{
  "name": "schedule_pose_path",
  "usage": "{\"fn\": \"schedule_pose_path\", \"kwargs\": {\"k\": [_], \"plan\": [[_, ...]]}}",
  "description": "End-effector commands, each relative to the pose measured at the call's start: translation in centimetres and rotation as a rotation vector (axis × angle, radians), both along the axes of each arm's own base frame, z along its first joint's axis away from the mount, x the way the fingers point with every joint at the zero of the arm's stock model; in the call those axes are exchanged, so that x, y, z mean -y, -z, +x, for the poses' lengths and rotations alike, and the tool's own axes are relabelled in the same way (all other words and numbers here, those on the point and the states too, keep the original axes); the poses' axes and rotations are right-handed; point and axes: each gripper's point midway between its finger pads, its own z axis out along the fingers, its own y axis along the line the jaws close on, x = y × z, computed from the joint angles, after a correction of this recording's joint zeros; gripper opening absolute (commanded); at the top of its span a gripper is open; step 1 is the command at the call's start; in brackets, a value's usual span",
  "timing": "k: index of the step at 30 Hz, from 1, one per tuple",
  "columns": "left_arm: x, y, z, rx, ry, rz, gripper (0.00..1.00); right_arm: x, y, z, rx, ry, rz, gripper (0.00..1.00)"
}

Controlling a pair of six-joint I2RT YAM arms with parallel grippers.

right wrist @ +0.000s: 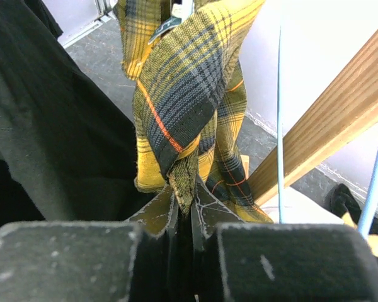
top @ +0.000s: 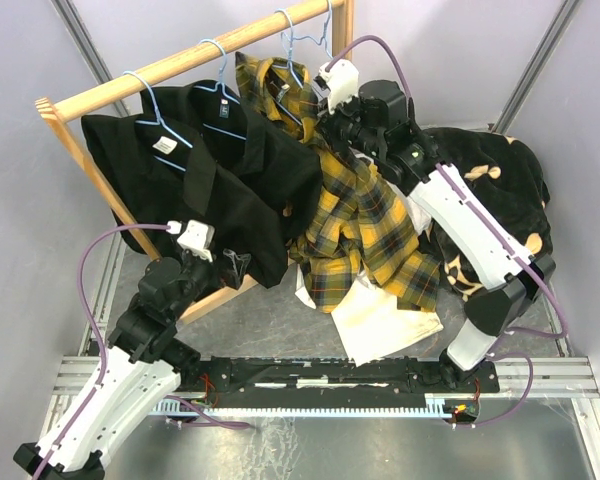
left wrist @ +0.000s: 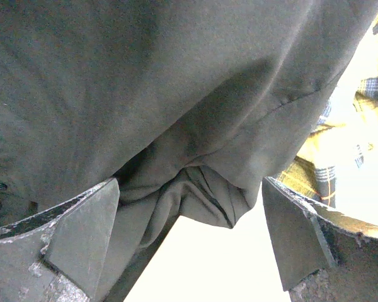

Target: Place the shirt on the hanger

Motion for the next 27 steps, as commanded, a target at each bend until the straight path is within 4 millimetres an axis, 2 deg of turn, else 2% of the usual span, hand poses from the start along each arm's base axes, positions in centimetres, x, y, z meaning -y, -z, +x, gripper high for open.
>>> {"fn": "schedule_pose_path", "kwargs": {"k": [1, 3, 6, 8, 10, 13, 17, 21, 24, 27], "plan": [[-0.6, -2.6, -0.1, 0.044, -0.037, -0.047, 1.0, 0.9, -3.1, -2.4, 0.085, -0.034, 0.012, 0.15], [-0.8, -2.7, -0.1, 0.039, -0.053, -0.053, 1.0, 1.9, -4.1, -3.0, 0.112, -0.008, 0.015, 0.22], [-1.2, -3.1, -0.2, 0.031, -0.081, -0.072, 1.0, 4.3, -5.8, -4.3, 0.155, 0.057, 0.028, 0.41], [-1.4, -3.1, -0.2, 0.025, -0.09, -0.078, 1.0, 6.0, -6.7, -5.8, 0.174, 0.083, 0.042, 0.49], [-1.4, -3.1, -0.3, 0.018, -0.094, -0.082, 1.0, 7.7, -6.8, -7.5, 0.173, 0.111, 0.052, 0.56], [-1.7, -3.0, -0.3, 0.005, -0.122, -0.096, 1.0, 11.0, -5.7, -10.8, 0.15, 0.161, 0.071, 0.62], [-2.2, -3.0, -0.1, -0.031, -0.173, -0.117, 1.0, 14.0, -0.1, -15.1, 0.021, 0.193, 0.069, 0.65], [-3.0, -3.3, 0.3, -0.068, -0.233, -0.105, 1.0, 15.3, 6.5, -17.8, -0.141, 0.228, 0.084, 0.74], [-2.9, -2.9, 0.5, -0.092, -0.238, -0.089, 1.0, 15.4, 10.5, -18.6, -0.228, 0.25, 0.101, 0.81], [-2.7, -2.1, 0.5, -0.115, -0.234, -0.085, 1.0, 15.3, 14.7, -17.9, -0.266, 0.284, 0.081, 0.81]]}}
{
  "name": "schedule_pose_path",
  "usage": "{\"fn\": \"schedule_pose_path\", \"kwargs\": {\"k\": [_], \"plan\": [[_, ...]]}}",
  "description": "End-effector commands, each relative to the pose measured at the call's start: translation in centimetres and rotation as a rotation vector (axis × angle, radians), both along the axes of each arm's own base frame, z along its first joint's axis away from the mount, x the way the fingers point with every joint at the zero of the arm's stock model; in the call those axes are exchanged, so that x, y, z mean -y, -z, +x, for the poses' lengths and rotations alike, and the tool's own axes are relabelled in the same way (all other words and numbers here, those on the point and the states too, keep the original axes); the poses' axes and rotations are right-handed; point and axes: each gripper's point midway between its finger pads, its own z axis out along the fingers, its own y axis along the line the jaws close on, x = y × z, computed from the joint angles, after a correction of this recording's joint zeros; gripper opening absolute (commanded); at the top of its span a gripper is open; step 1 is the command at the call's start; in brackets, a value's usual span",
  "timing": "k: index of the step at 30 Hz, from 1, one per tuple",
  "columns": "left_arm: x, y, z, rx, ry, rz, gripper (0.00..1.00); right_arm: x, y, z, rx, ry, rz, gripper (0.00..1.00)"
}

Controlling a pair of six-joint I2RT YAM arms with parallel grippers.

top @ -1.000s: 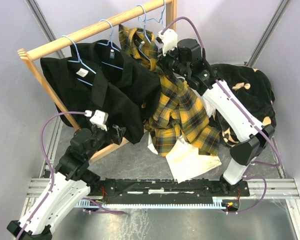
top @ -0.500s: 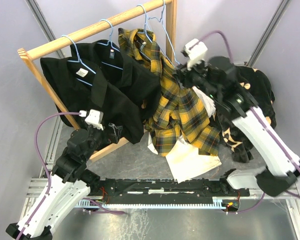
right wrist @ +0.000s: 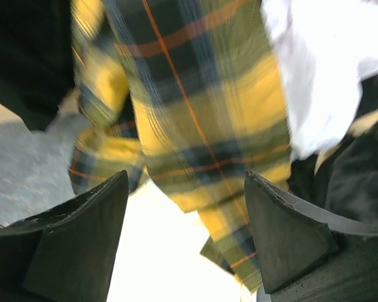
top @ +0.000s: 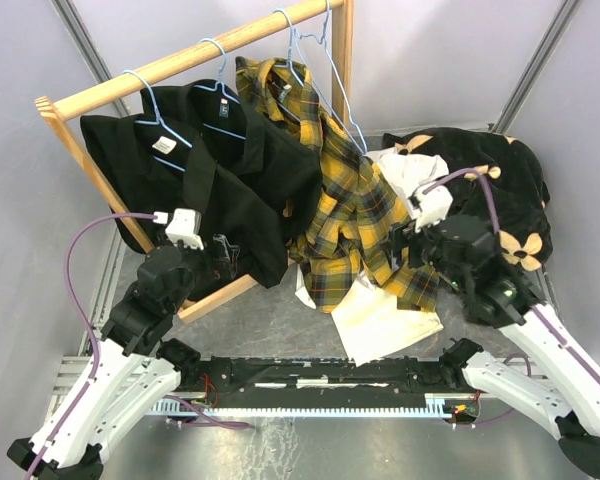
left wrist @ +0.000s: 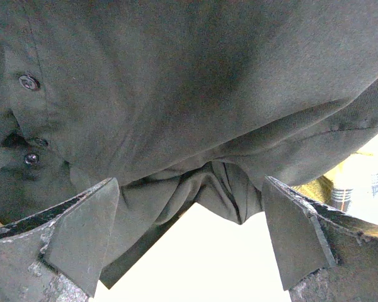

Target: Place the shirt on the hanger

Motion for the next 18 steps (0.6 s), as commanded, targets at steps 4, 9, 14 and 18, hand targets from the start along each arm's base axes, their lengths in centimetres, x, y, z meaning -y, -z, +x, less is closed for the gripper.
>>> {"fn": "schedule_pose_path", "kwargs": {"k": [4, 9, 14, 18], "plan": [[0.0, -0.4, 0.1, -0.015, -0.031, -0.041, 1.0, -2.2, 7.0, 3.2, -0.042, 0.056, 0.043, 0.81], [-0.3, -0.3, 0.0, -0.007, -0.037, -0.039, 1.0, -5.8, 8.9, 7.6, 0.027, 0.025, 0.05, 0.76], [-0.4, -0.2, -0.1, -0.007, -0.039, -0.033, 1.0, -11.4, 9.5, 10.5, 0.034, -0.074, 0.086, 0.73], [-0.4, -0.1, 0.0, -0.006, -0.04, -0.03, 1.0, -16.0, 7.7, 13.0, 0.042, -0.121, 0.147, 0.71]]}}
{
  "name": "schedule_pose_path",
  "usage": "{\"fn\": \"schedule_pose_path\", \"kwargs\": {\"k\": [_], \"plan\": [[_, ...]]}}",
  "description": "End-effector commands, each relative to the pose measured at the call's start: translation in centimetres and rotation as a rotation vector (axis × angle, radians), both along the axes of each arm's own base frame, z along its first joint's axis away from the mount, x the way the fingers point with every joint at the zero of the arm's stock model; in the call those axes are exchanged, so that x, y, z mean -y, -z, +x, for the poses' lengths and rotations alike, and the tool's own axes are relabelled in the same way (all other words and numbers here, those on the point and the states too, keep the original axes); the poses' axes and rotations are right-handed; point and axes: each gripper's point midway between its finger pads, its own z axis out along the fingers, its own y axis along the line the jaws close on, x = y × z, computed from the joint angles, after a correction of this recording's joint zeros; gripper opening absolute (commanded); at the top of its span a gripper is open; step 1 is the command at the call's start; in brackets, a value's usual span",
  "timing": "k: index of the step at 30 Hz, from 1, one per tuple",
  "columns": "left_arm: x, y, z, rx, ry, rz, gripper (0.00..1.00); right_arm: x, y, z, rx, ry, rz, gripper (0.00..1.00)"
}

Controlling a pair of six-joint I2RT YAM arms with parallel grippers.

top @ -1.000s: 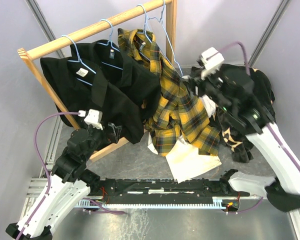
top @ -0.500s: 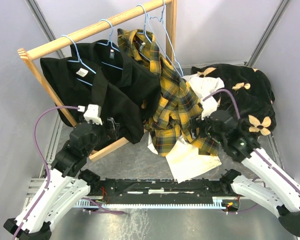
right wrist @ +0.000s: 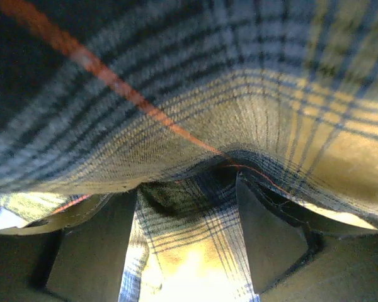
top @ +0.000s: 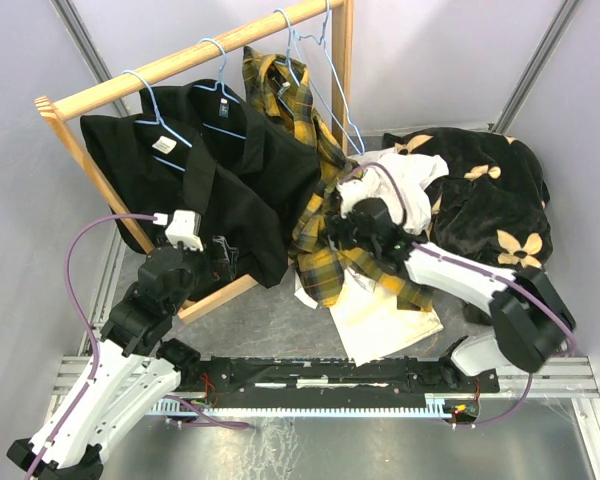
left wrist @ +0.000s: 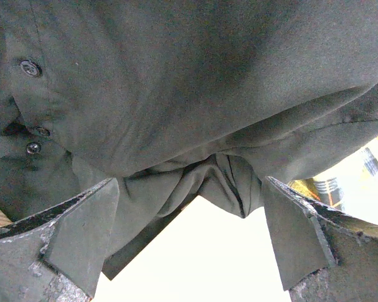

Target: Place the shirt on the hanger

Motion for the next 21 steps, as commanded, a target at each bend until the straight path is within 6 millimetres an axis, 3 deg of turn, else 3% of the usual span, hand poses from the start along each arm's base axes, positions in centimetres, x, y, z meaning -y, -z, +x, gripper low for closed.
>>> {"fn": "schedule_pose_path", "kwargs": {"k": [1, 9, 14, 17, 21], "plan": [[-0.1, -0.8, 0.3, 0.027, -0.027, -0.037, 1.0, -7.0, -8.9, 4.7, 0.195, -0.069, 0.236, 0.71], [-0.2, -0.6, 0.4, 0.029, -0.031, -0.025, 1.0, -13.3, -13.8, 11.0, 0.292, -0.078, 0.404, 0.72], [-0.3, -0.6, 0.4, 0.03, -0.034, -0.026, 1.0, -15.7, -16.5, 14.3, 0.323, -0.069, 0.525, 0.7], [-0.2, -0.6, 0.4, 0.03, -0.032, -0.026, 1.0, -16.4, -16.5, 15.3, 0.289, -0.081, 0.578, 0.69], [-0.3, -0.7, 0.4, 0.037, -0.037, -0.029, 1.0, -15.9, -13.1, 14.2, 0.244, -0.097, 0.515, 0.68]]}}
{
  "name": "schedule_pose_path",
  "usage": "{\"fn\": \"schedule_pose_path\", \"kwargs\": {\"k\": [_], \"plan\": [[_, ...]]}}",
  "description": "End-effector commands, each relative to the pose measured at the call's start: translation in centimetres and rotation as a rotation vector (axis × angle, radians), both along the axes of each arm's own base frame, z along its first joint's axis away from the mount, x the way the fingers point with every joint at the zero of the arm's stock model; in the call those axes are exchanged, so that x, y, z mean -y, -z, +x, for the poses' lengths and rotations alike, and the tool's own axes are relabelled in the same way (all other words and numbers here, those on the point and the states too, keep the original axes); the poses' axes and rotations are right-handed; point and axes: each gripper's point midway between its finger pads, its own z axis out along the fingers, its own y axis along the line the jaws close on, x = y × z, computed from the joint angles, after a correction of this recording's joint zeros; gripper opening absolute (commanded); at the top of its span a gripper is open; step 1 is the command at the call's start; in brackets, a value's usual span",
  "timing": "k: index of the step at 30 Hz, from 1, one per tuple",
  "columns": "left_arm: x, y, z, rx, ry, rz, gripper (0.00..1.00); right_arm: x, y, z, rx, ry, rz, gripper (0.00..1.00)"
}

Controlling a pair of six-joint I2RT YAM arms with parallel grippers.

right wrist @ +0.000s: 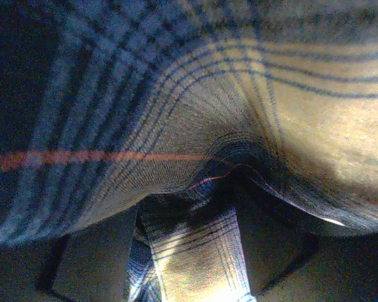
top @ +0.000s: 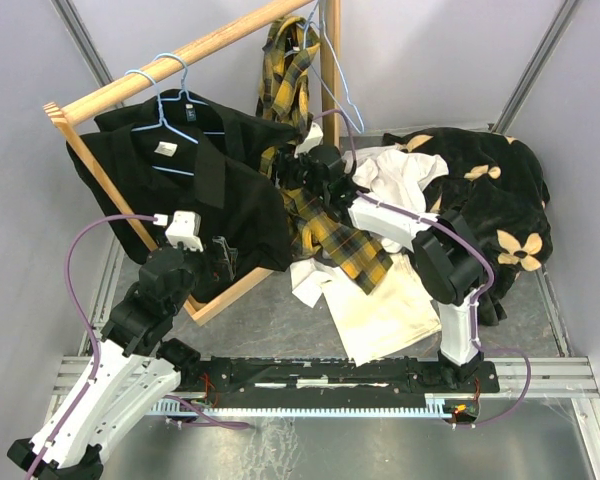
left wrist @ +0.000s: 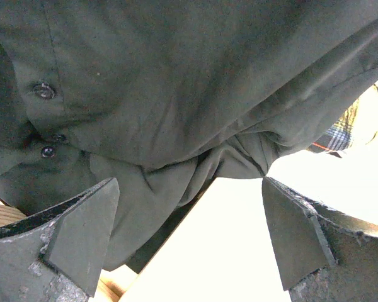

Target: Place the shirt on the hanger

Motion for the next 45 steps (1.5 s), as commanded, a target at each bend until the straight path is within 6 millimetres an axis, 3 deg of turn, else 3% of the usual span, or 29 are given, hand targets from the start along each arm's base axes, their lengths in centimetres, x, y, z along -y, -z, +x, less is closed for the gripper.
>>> {"fn": "schedule_pose_path", "kwargs": {"k": [1, 3, 10, 13, 18, 21, 25, 30, 36, 38, 42, 45], "plan": [[0.0, -1.1, 0.4, 0.045, -0.02, -0.039, 1.0, 0.3, -4.3, -0.3, 0.094, -0.018, 0.106, 0.69], [0.1, -1.0, 0.4, 0.042, -0.014, -0.038, 1.0, 1.4, -3.0, -1.3, 0.09, -0.008, 0.063, 0.7], [0.4, -0.8, 0.5, 0.032, -0.005, -0.036, 1.0, 6.9, -3.1, -6.4, 0.107, 0.017, -0.049, 0.77], [0.4, -0.7, 0.5, 0.03, -0.004, -0.036, 1.0, 10.5, -2.6, -8.9, 0.097, 0.066, -0.122, 0.8], [0.6, -0.6, 0.5, 0.026, 0.005, -0.037, 1.0, 16.6, 0.0, -13.7, 0.031, 0.137, -0.246, 0.86], [0.7, -0.5, 0.5, 0.022, 0.009, -0.036, 1.0, 17.8, 1.9, -16.9, -0.027, 0.082, -0.26, 0.91], [0.8, -0.4, 0.6, 0.015, 0.014, -0.034, 1.0, 17.0, 4.7, -19.7, -0.106, 0.012, -0.262, 0.95], [0.8, -0.4, 0.6, 0.015, 0.014, -0.035, 1.0, 15.9, 8.1, -19.3, -0.168, -0.019, -0.333, 0.93], [0.8, -0.4, 0.5, 0.018, 0.014, -0.038, 1.0, 14.1, 9.9, -16.1, -0.169, -0.01, -0.413, 0.9], [0.7, -0.5, 0.5, 0.02, 0.012, -0.038, 1.0, 14.4, 10.5, -14.7, -0.174, 0.048, -0.453, 0.87], [0.7, -0.5, 0.5, 0.023, 0.008, -0.04, 1.0, 14.9, 9.8, -12.8, -0.147, 0.143, -0.46, 0.75], [0.6, -0.5, 0.4, 0.023, 0.007, -0.041, 1.0, 14.7, 8.0, -11.8, -0.113, 0.185, -0.428, 0.57]]}}
